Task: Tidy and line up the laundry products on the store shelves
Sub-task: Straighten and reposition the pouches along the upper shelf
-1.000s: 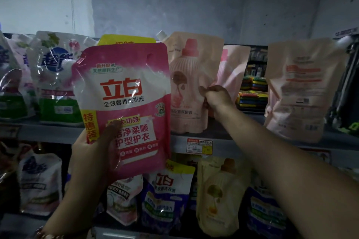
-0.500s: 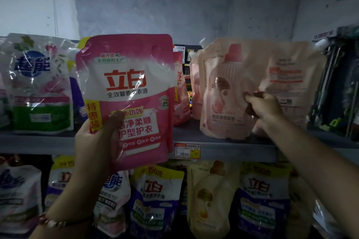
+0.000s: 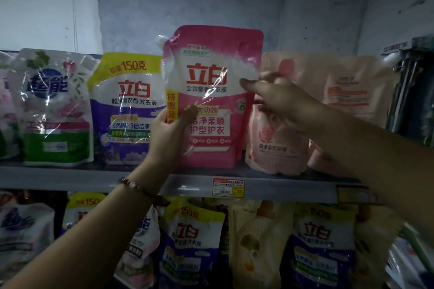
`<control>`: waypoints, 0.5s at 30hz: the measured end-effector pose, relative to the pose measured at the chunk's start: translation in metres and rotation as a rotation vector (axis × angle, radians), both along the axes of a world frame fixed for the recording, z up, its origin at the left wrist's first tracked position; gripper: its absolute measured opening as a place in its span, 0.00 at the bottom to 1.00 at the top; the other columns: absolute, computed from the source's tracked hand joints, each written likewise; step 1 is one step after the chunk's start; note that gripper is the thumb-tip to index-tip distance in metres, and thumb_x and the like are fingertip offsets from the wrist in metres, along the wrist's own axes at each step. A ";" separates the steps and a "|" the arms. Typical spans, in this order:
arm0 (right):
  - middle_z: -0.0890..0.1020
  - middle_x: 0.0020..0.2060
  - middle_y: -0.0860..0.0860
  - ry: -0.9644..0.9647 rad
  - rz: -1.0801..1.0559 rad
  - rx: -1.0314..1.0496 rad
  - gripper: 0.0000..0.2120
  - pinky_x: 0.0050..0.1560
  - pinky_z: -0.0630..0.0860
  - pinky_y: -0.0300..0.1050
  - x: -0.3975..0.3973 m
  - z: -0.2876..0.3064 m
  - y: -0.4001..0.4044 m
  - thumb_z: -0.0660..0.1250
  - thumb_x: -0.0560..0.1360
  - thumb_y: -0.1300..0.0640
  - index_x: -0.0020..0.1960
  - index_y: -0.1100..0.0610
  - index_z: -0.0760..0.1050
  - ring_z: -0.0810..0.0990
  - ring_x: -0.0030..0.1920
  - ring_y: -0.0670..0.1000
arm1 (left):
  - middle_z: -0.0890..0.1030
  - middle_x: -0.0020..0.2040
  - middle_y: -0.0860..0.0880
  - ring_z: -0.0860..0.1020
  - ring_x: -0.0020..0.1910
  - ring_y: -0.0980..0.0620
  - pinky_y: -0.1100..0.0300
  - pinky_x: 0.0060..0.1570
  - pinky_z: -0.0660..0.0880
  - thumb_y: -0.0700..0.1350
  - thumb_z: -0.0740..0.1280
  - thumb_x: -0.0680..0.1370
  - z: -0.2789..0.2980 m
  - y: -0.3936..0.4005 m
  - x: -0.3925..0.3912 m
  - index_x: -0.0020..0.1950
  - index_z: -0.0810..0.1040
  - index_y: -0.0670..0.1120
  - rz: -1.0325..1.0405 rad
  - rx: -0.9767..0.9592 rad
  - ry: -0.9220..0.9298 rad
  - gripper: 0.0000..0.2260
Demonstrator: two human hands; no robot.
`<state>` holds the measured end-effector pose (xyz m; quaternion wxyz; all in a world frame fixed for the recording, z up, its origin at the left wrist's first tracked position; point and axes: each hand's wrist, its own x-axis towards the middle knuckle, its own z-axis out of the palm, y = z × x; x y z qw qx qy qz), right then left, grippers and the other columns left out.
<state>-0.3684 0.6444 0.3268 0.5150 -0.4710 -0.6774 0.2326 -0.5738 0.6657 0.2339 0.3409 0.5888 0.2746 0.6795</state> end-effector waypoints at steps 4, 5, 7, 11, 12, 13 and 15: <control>0.85 0.47 0.53 0.146 -0.063 -0.117 0.11 0.54 0.81 0.52 -0.015 -0.004 0.029 0.69 0.76 0.52 0.55 0.57 0.75 0.85 0.46 0.52 | 0.86 0.42 0.50 0.85 0.39 0.52 0.60 0.37 0.79 0.50 0.70 0.78 -0.015 0.020 0.013 0.55 0.79 0.44 0.053 -0.078 0.072 0.11; 0.85 0.47 0.54 0.130 -0.103 -0.129 0.08 0.54 0.81 0.52 -0.014 -0.007 0.035 0.69 0.77 0.53 0.52 0.57 0.76 0.84 0.45 0.53 | 0.86 0.45 0.50 0.86 0.41 0.52 0.61 0.37 0.80 0.51 0.70 0.78 -0.019 0.023 0.012 0.56 0.79 0.45 0.078 -0.099 0.091 0.12; 0.85 0.47 0.55 0.047 -0.169 -0.126 0.06 0.54 0.81 0.54 -0.011 -0.010 0.045 0.69 0.77 0.53 0.49 0.56 0.78 0.85 0.46 0.54 | 0.86 0.45 0.49 0.86 0.41 0.51 0.62 0.34 0.80 0.53 0.69 0.78 -0.022 0.027 0.008 0.58 0.76 0.47 0.128 -0.117 0.155 0.12; 0.85 0.46 0.56 -0.023 -0.168 -0.111 0.03 0.50 0.83 0.54 -0.004 -0.004 0.054 0.69 0.77 0.56 0.46 0.56 0.78 0.85 0.45 0.55 | 0.85 0.47 0.47 0.86 0.44 0.49 0.51 0.43 0.83 0.56 0.60 0.83 -0.025 0.027 -0.011 0.57 0.76 0.49 0.153 -0.160 0.238 0.13; 0.85 0.47 0.57 -0.034 -0.177 -0.111 0.03 0.48 0.83 0.52 -0.004 -0.002 0.055 0.68 0.78 0.58 0.46 0.57 0.78 0.85 0.45 0.55 | 0.85 0.48 0.46 0.85 0.47 0.47 0.48 0.47 0.82 0.56 0.58 0.84 -0.027 0.028 -0.018 0.55 0.78 0.49 0.148 -0.186 0.228 0.14; 0.84 0.48 0.58 -0.046 -0.191 -0.108 0.02 0.45 0.83 0.49 -0.002 0.002 0.055 0.68 0.78 0.60 0.47 0.58 0.78 0.85 0.44 0.55 | 0.85 0.48 0.46 0.84 0.49 0.44 0.45 0.50 0.81 0.54 0.57 0.84 -0.028 0.028 -0.025 0.54 0.79 0.50 0.145 -0.217 0.243 0.13; 0.83 0.48 0.58 -0.071 -0.202 -0.091 0.03 0.38 0.81 0.45 -0.002 0.012 0.056 0.68 0.77 0.61 0.49 0.61 0.78 0.84 0.44 0.55 | 0.84 0.47 0.47 0.83 0.49 0.44 0.46 0.51 0.81 0.48 0.58 0.84 -0.032 0.030 -0.037 0.52 0.79 0.52 0.173 -0.241 0.452 0.10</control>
